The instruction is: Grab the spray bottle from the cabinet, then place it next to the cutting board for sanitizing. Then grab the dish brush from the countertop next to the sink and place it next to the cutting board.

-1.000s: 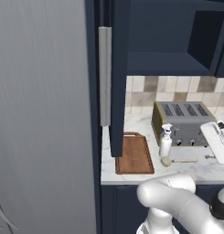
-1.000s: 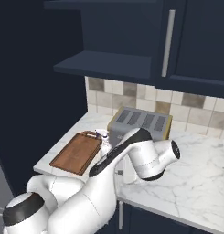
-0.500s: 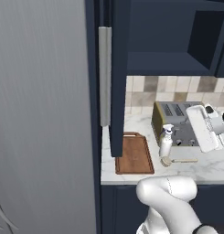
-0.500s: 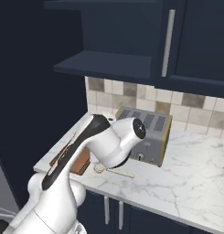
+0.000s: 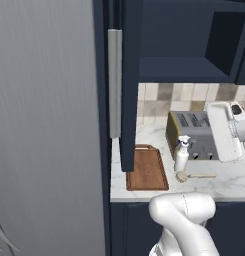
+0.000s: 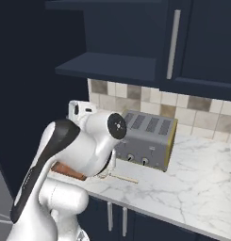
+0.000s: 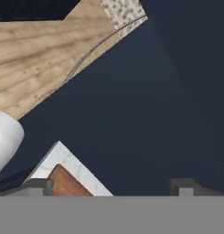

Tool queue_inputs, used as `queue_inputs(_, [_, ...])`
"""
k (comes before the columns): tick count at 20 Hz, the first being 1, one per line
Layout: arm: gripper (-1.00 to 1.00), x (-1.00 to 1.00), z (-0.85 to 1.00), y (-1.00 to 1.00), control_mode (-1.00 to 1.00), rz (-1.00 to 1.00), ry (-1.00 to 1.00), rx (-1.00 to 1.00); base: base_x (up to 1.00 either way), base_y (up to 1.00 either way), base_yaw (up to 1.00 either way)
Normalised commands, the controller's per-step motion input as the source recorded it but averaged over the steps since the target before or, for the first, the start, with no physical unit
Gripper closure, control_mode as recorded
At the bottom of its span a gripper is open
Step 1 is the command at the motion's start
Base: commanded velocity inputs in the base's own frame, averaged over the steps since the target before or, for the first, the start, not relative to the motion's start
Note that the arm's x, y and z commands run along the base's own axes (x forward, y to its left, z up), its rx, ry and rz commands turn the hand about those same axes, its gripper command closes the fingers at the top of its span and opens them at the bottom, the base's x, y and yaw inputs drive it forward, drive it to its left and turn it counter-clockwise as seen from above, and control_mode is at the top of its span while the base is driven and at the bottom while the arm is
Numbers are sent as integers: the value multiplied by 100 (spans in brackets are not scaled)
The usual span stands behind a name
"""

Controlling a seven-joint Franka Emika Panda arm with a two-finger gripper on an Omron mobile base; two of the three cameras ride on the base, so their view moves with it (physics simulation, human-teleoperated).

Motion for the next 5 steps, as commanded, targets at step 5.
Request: queue_inputs(5, [-100, -51, 54, 20, -100, 3, -14, 0, 0, 0, 0])
